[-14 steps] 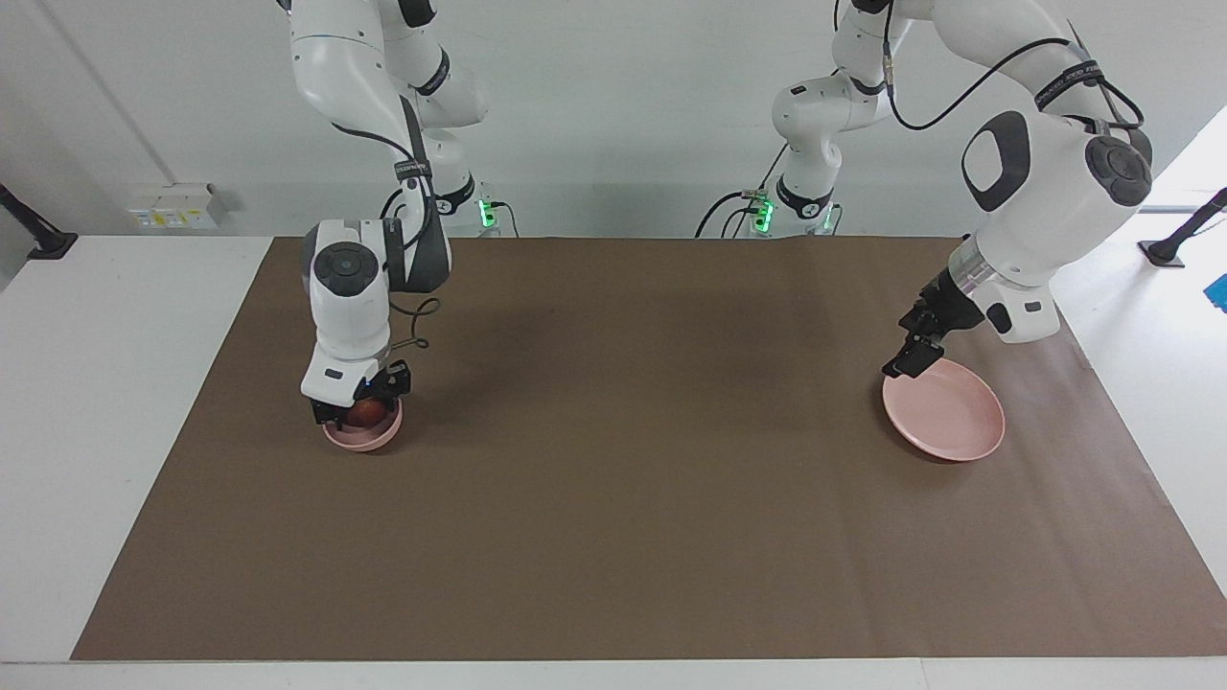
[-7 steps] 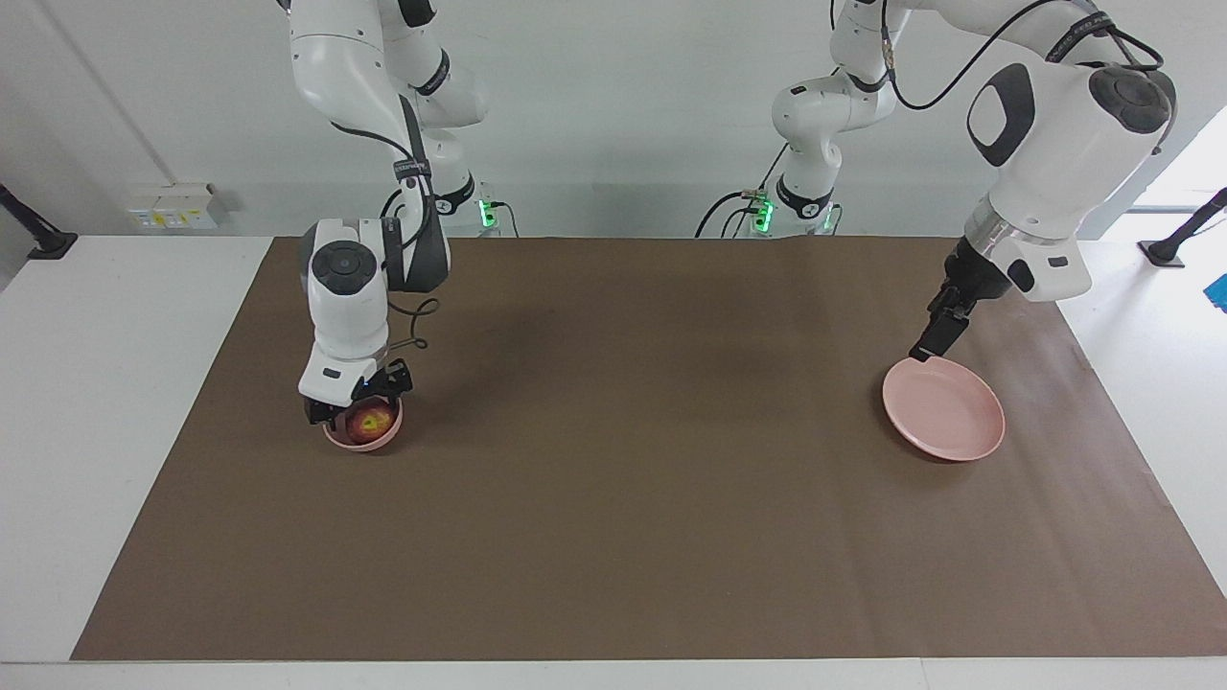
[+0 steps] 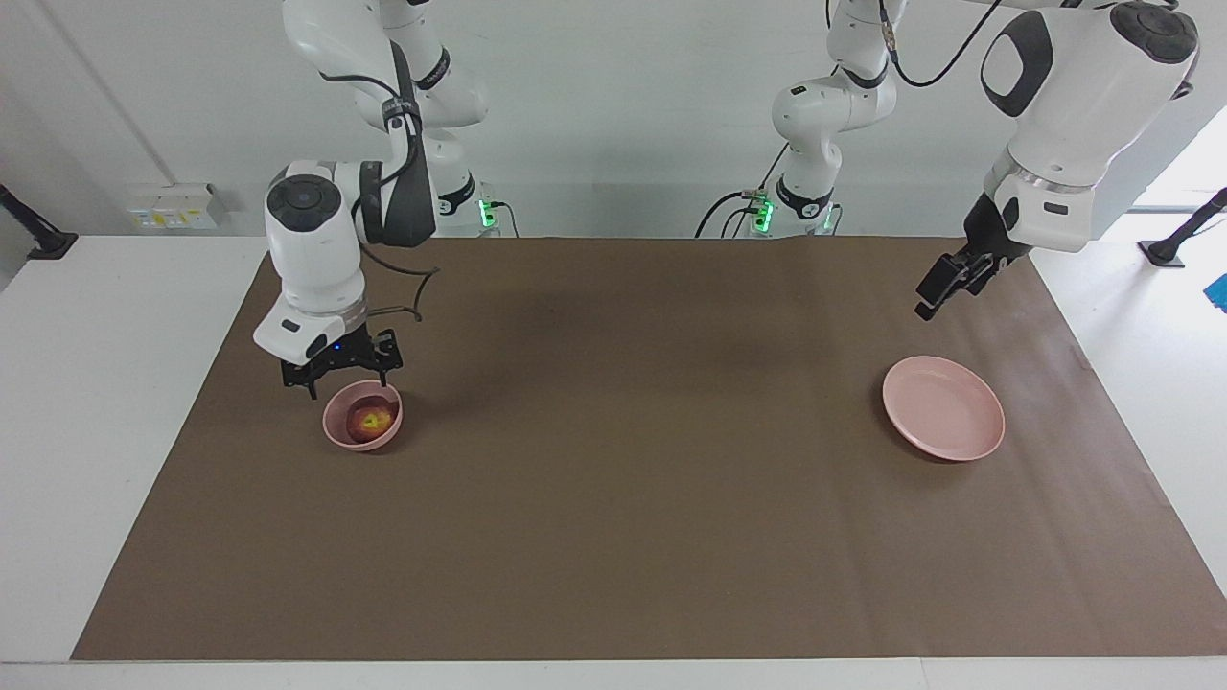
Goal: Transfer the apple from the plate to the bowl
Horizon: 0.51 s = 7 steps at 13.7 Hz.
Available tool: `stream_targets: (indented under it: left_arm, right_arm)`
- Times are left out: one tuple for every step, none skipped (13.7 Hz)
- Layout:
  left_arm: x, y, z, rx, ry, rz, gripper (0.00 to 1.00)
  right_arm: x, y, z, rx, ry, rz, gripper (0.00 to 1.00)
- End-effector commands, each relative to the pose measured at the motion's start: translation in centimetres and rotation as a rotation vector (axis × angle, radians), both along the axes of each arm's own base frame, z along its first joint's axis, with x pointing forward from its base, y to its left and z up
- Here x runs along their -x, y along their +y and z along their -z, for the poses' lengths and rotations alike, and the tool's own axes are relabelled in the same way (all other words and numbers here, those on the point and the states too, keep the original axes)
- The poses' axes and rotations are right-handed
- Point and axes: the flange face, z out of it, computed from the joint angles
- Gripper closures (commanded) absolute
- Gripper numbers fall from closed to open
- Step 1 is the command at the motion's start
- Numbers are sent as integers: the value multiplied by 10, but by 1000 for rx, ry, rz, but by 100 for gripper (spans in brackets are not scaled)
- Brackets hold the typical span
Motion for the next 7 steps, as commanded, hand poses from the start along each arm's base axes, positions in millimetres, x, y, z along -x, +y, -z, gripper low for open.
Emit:
stream_targets:
  left_arm:
    - [12,8,-3,-16,39,141,0]
    - [14,9,-5,-19,47,189,0]
    - [17,9,-7,-21,47,246,0]
    - [19,10,-11,-22,42,301,0]
    - [21,9,-10,-21,52,346,0]
    - [23,10,-11,-22,60,365,0]
    - [25,15,-14,-23,61,359,0]
  right_arm:
    - [6,-1,-42,-94,-8,190,0]
    - [8,-3,-61,-96,-5,226,0]
    - [12,-6,-83,-97,-8,244,0]
    - [19,-9,-103,-100,-7,252,0]
    - [25,-13,-122,-100,-11,261,0]
    - [33,-16,-141,-101,-15,268,0]
    - [41,-23,-160,-101,-9,282,0]
